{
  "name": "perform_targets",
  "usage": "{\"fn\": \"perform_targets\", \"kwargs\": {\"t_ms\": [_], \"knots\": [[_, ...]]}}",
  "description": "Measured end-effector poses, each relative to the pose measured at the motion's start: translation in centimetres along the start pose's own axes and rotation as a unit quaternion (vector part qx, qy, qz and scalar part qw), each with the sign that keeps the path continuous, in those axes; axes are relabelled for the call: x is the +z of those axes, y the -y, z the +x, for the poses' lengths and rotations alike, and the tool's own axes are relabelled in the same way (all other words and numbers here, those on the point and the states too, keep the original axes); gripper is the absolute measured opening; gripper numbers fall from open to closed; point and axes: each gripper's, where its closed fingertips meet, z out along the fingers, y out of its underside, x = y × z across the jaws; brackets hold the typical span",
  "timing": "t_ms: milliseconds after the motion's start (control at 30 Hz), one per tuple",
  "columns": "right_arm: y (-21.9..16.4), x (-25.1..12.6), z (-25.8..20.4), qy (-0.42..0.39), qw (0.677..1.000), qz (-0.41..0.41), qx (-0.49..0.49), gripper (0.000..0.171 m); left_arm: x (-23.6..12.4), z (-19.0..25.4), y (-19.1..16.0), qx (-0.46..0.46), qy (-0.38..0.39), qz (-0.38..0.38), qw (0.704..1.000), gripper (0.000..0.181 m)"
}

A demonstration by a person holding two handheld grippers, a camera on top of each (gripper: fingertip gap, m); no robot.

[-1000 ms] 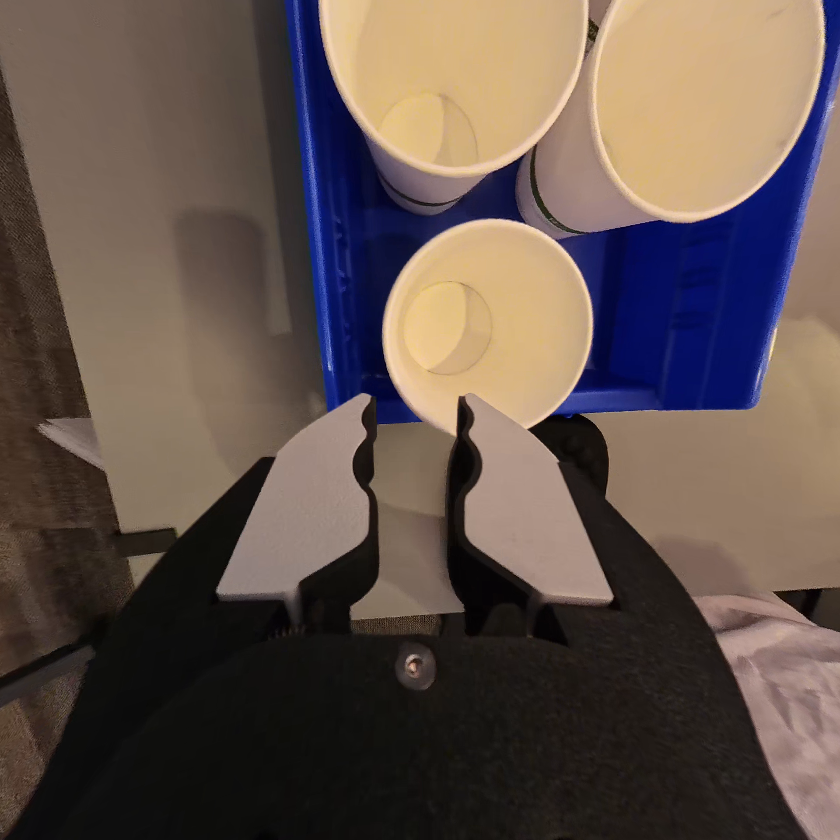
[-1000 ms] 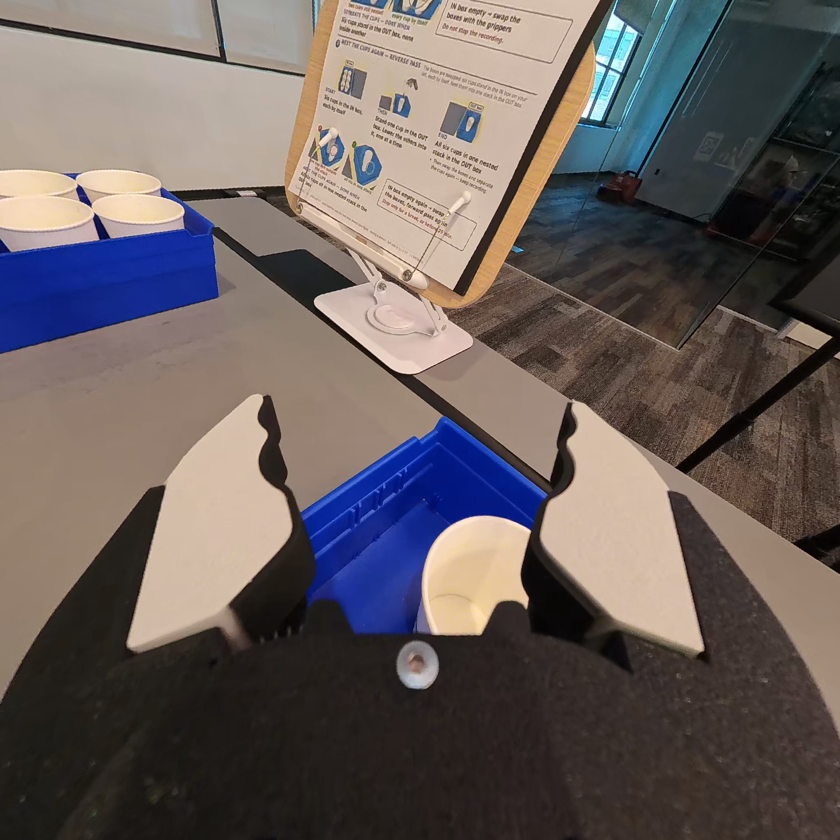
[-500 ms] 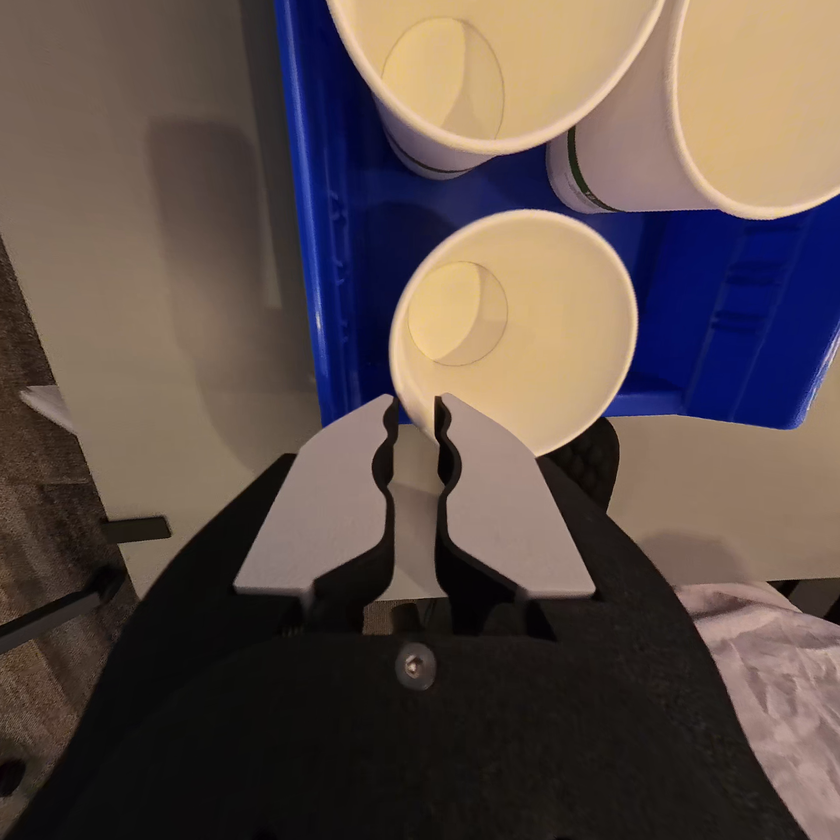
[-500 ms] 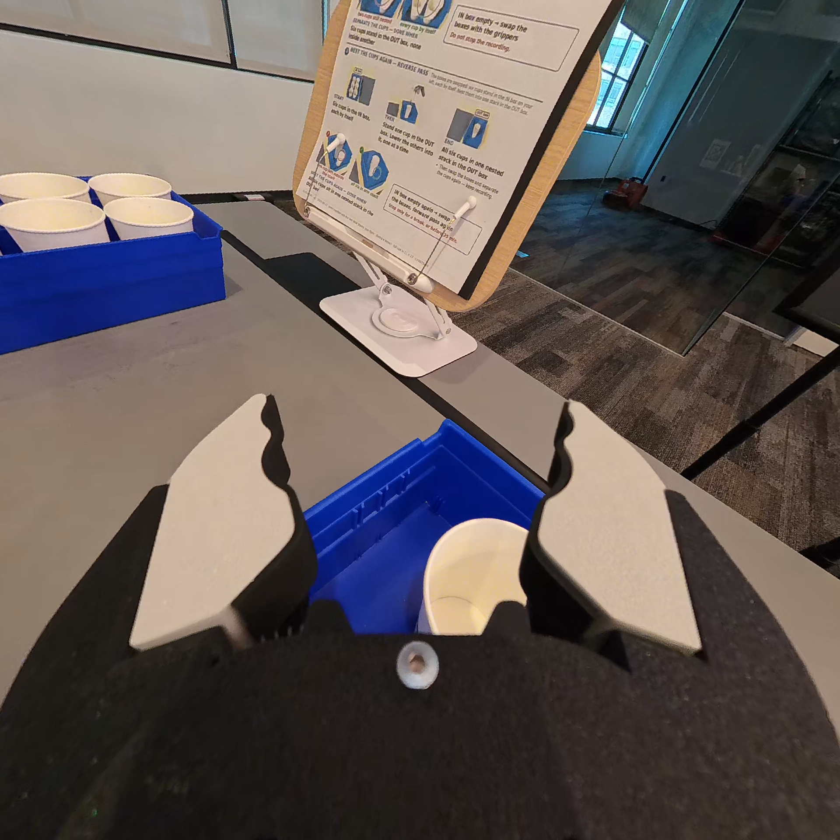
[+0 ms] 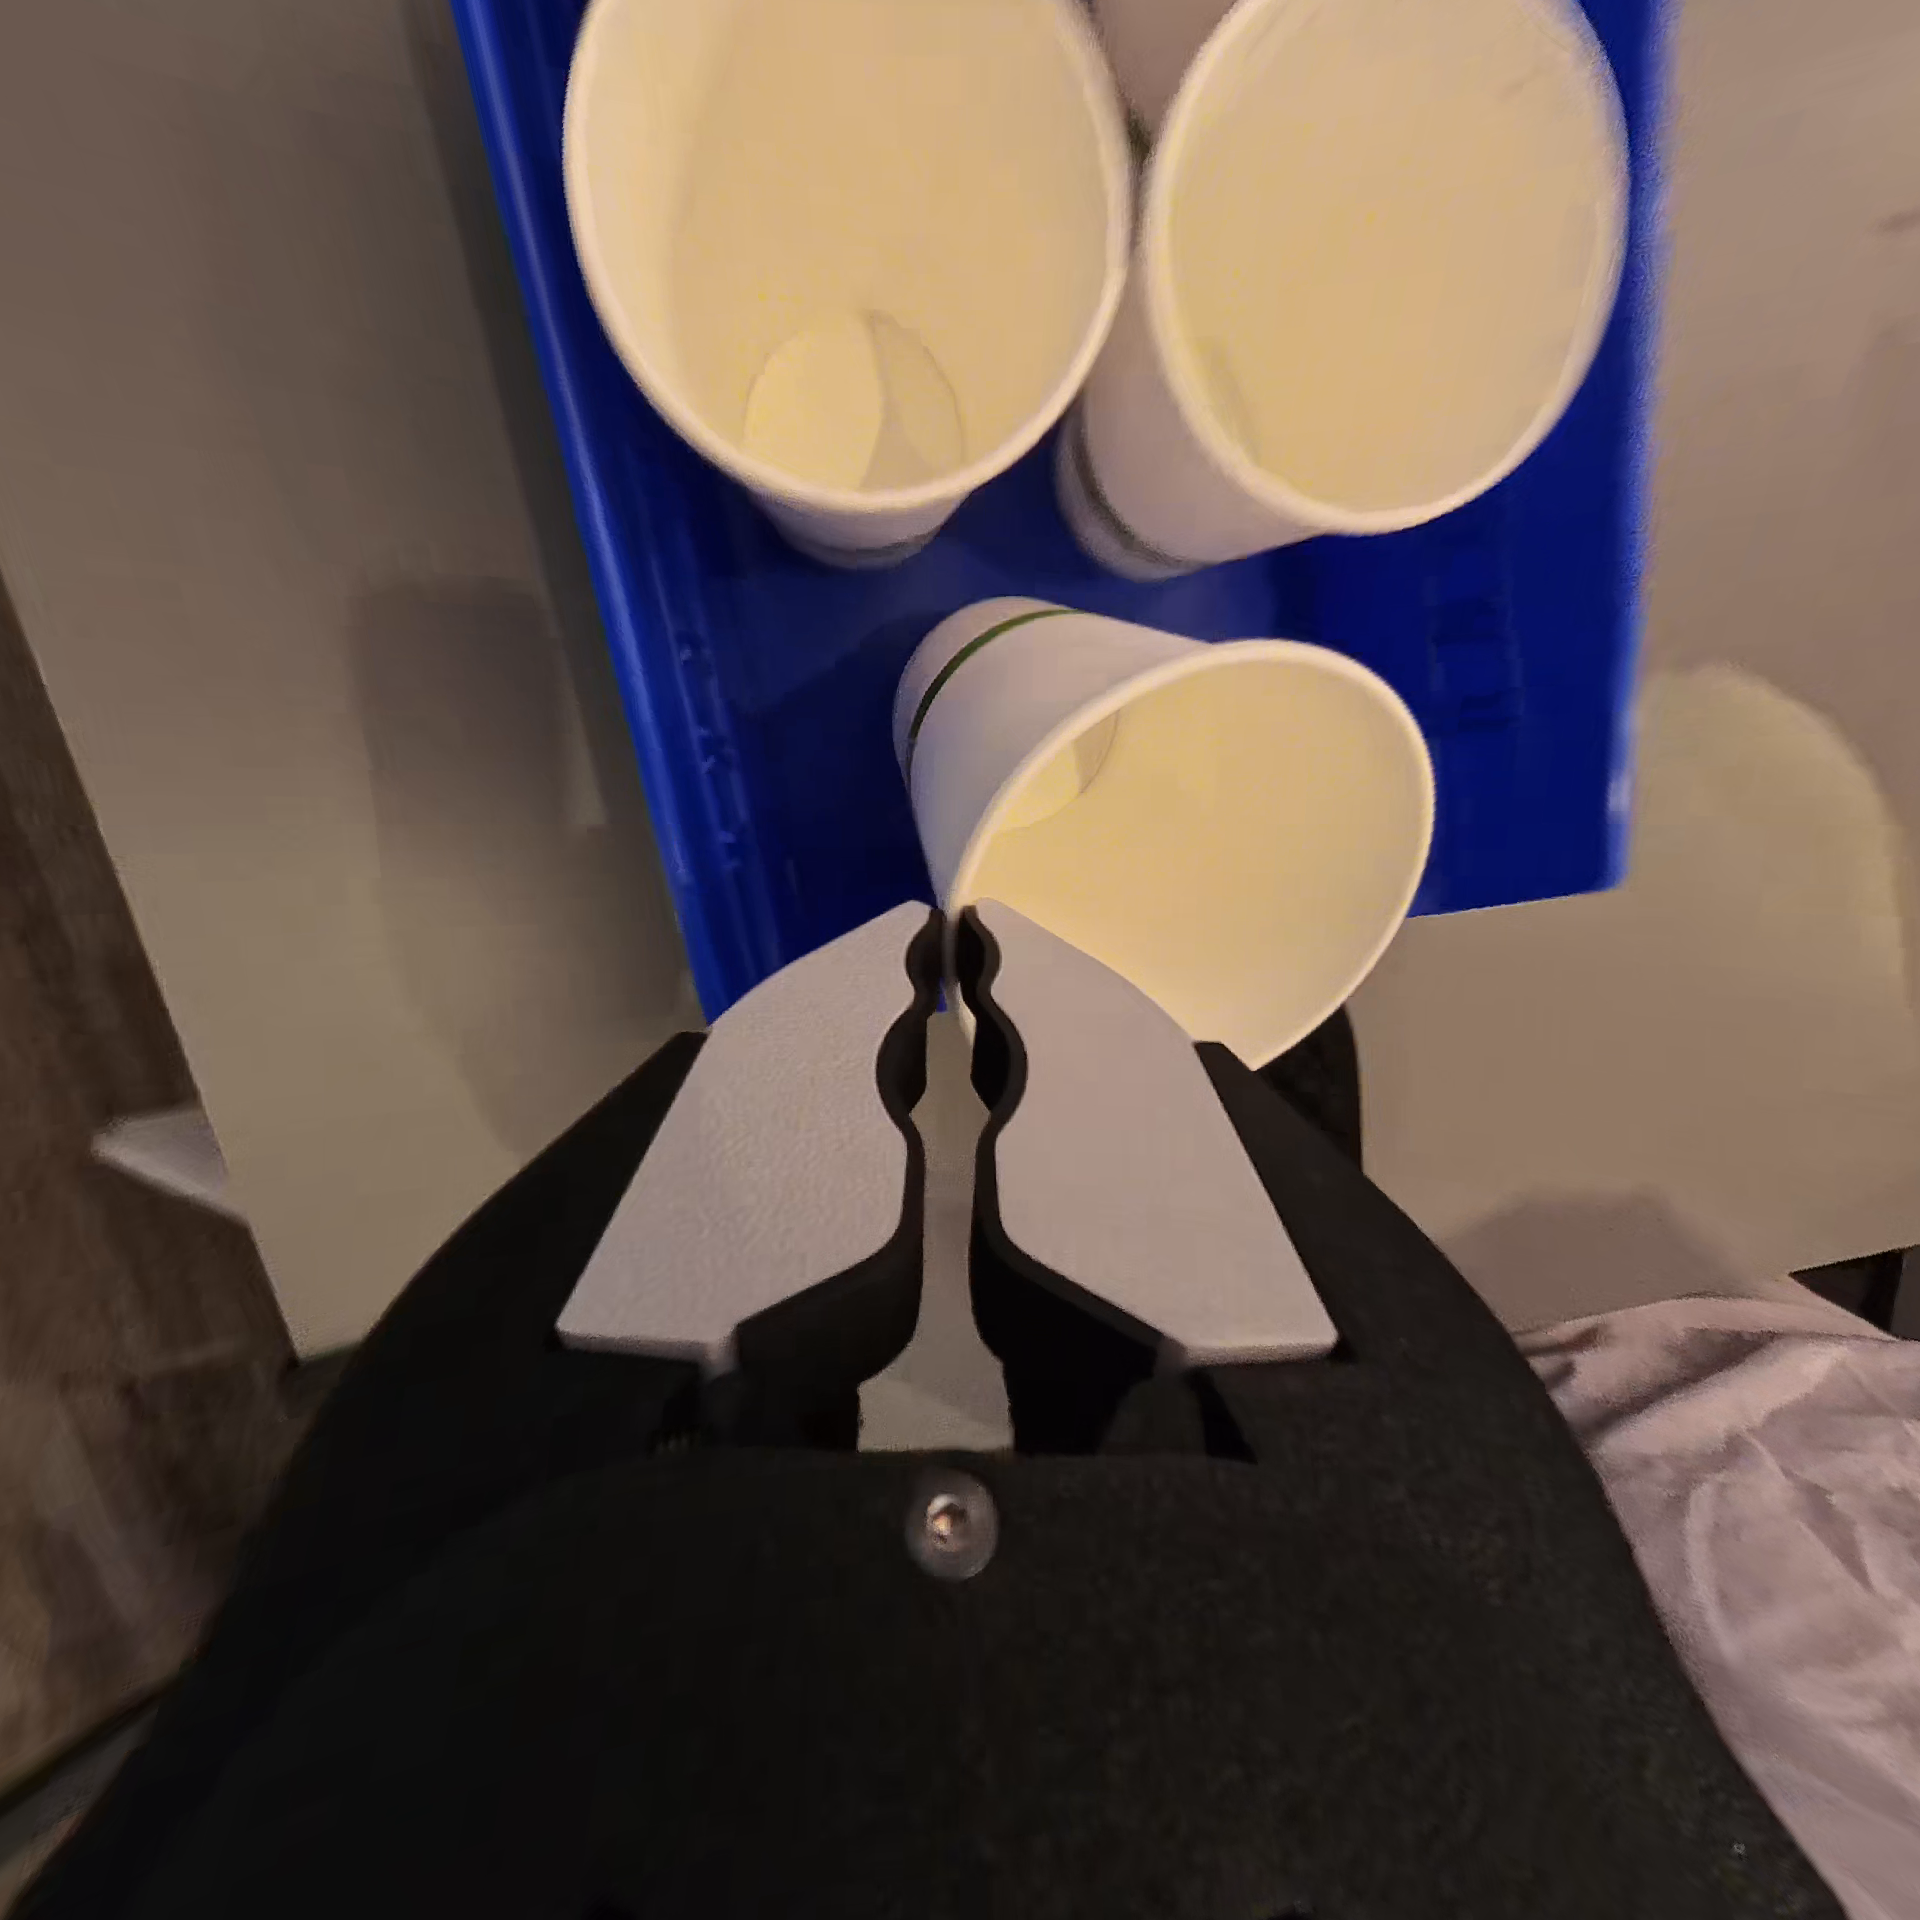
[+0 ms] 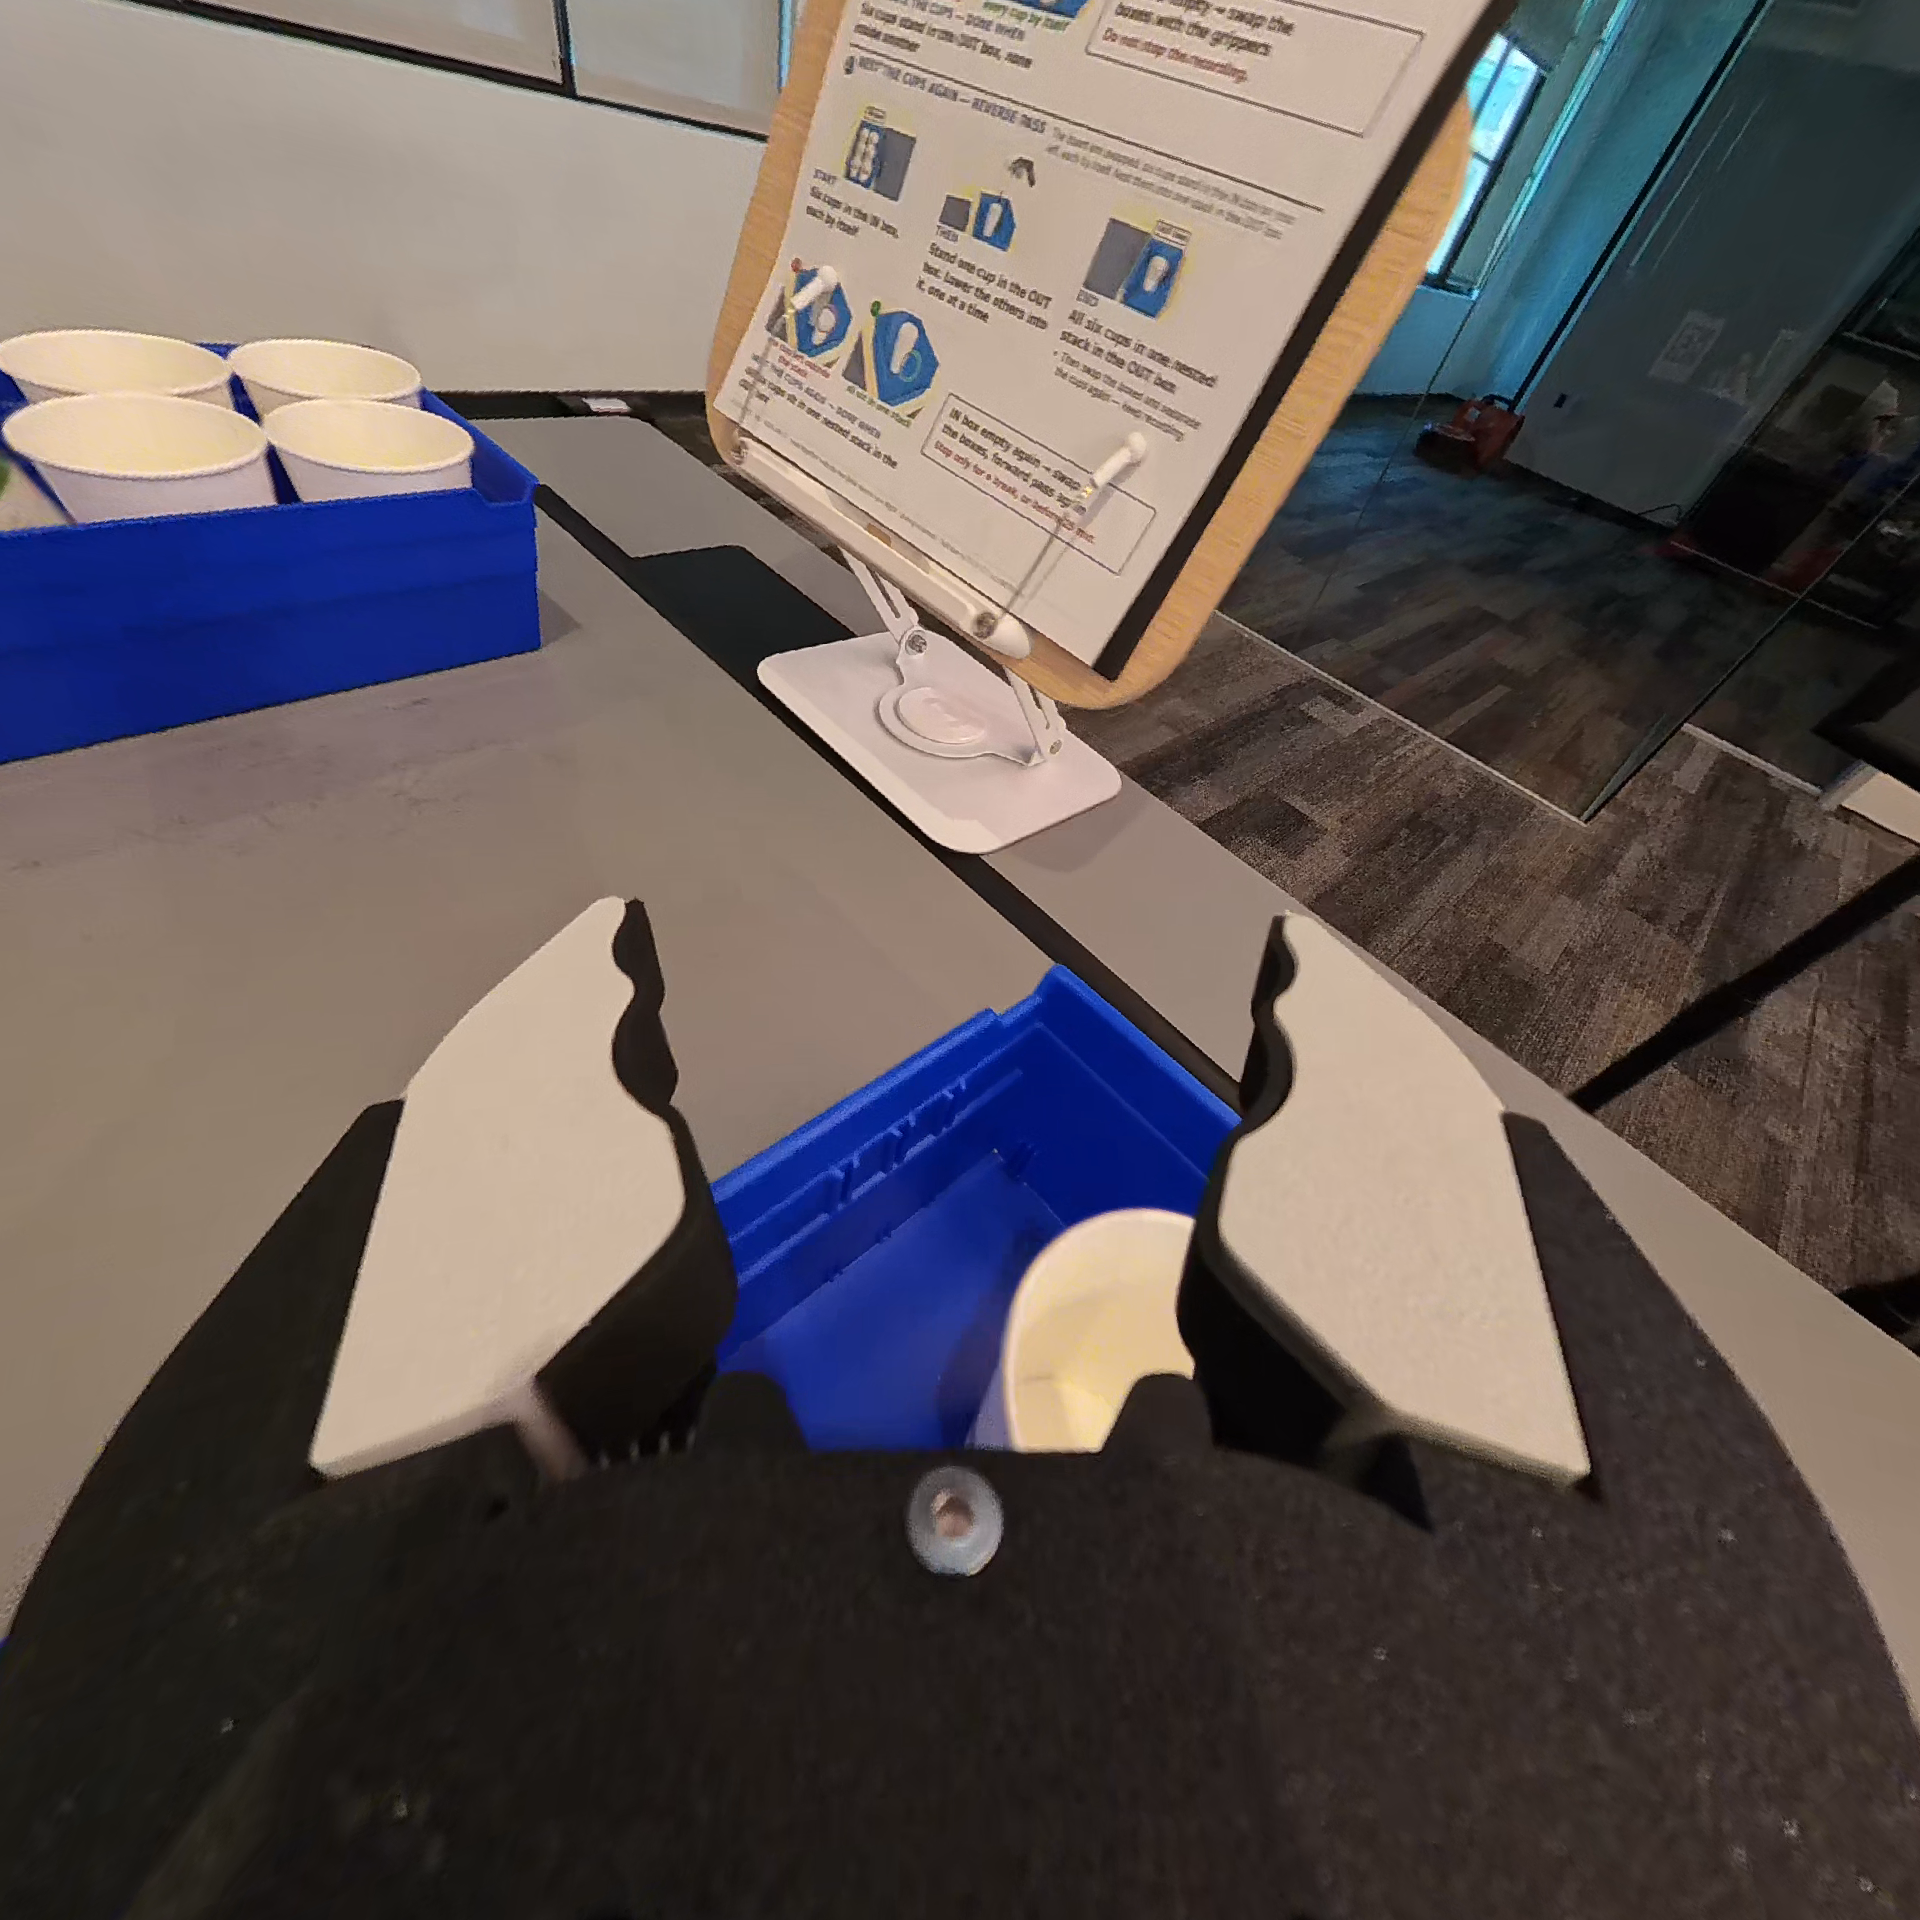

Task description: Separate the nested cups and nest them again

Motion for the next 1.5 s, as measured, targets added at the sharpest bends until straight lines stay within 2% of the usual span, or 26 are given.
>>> {"fn": "perform_targets", "kwargs": {"t_ms": [100,200,333,433,567,700,867,1067,1267,1300,1433,1500], "knots": [[1.4,0.9,-2.3,0.029,0.999,0.003,-0.020,0.104,-2.9,2.6,2.0,0.058,-0.031,0.097,0.993,0.002],[3.9,2.6,-7.1,0.077,0.994,0.012,-0.075,0.104,-5.8,6.6,3.8,0.120,-0.090,0.184,0.971,0.002],[6.9,5.1,-15.9,0.153,0.975,0.037,-0.157,0.103,-6.5,8.9,3.8,0.169,-0.076,0.192,0.964,0.002],[7.9,6.5,-22.6,0.207,0.959,0.051,-0.188,0.102,-6.9,12.7,4.7,0.213,-0.128,0.210,0.946,0.003],[7.7,8.1,-28.1,0.197,0.945,0.048,-0.258,0.103,-5.4,17.3,6.0,0.261,-0.171,0.195,0.930,0.003],[7.9,9.1,-29.4,0.164,0.947,0.056,-0.271,0.105,-3.3,22.0,6.4,0.299,-0.224,0.164,0.913,0.003],[7.3,9.6,-29.0,0.178,0.954,0.043,-0.237,0.102,-1.7,25.8,6.8,0.312,-0.265,0.148,0.900,0.003],[5.8,10.0,-28.5,0.197,0.952,0.004,-0.236,0.093,-0.9,27.4,6.5,0.309,-0.293,0.129,0.895,0.003],[5.2,10.1,-28.6,0.214,0.949,-0.002,-0.230,0.088,-0.7,27.7,6.6,0.319,-0.290,0.136,0.892,0.003],[5.3,10.0,-28.6,0.221,0.949,0.001,-0.226,0.088,-0.9,27.7,7.0,0.321,-0.286,0.149,0.890,0.009],[5.7,9.6,-27.3,0.222,0.953,0.003,-0.208,0.087,-1.9,26.5,9.5,0.315,-0.220,0.232,0.894,0.071],[6.1,9.2,-24.3,0.184,0.961,0.000,-0.204,0.087,-3.0,25.6,10.8,0.304,-0.192,0.278,0.891,0.077]]}}
